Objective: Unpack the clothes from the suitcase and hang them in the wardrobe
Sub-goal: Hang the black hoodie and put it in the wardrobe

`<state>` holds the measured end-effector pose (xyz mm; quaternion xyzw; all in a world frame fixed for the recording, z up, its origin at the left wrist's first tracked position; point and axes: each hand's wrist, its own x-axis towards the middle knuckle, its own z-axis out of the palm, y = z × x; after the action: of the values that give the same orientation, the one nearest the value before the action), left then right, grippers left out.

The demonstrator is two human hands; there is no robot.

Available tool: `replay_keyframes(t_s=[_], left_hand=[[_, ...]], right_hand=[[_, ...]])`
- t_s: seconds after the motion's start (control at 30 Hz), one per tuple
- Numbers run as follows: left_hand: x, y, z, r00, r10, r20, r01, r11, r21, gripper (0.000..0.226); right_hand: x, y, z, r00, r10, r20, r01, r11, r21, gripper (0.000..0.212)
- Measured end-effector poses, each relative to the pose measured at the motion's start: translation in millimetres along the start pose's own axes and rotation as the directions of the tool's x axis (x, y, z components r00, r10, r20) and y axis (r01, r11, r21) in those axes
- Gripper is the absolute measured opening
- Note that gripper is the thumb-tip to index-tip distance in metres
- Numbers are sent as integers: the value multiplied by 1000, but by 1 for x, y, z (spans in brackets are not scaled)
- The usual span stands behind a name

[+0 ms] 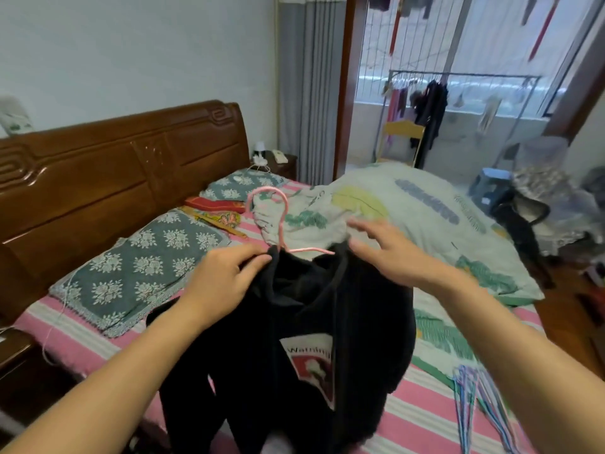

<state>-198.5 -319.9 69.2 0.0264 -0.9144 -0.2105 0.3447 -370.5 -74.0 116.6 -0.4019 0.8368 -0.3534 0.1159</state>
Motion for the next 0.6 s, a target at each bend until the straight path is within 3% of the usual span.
replay_keyframes(t_s=[0.1,0.2,0.3,0.37,0.47,0.6], left_hand=[[31,1,-15,1000,2,6,-2,996,-89,21],[56,3,-21,1000,-5,15,6,996,-91,22],[48,-19,-31,996,-85,10,83,988,129,41],[28,-39,-32,993,-110,-30,114,948,296,51],[33,-48,-37,1000,11,-3,-10,943,331,61],[92,-42,-87,948,260,184,-313,869,384,59]], right_hand=[[-9,9,-2,995,-58,85,81,950,-301,10],[1,9,7,973,-216,-83,154,873,-463,17],[1,17,-16,890,-325,-319,170,887,-429,18],[0,25,-34,851,-357,-384,167,879,-447,18],[6,30,-51,835,-395,-382,179,853,-490,36],[8,30,-64,808,-471,-354,265,827,-495,54]])
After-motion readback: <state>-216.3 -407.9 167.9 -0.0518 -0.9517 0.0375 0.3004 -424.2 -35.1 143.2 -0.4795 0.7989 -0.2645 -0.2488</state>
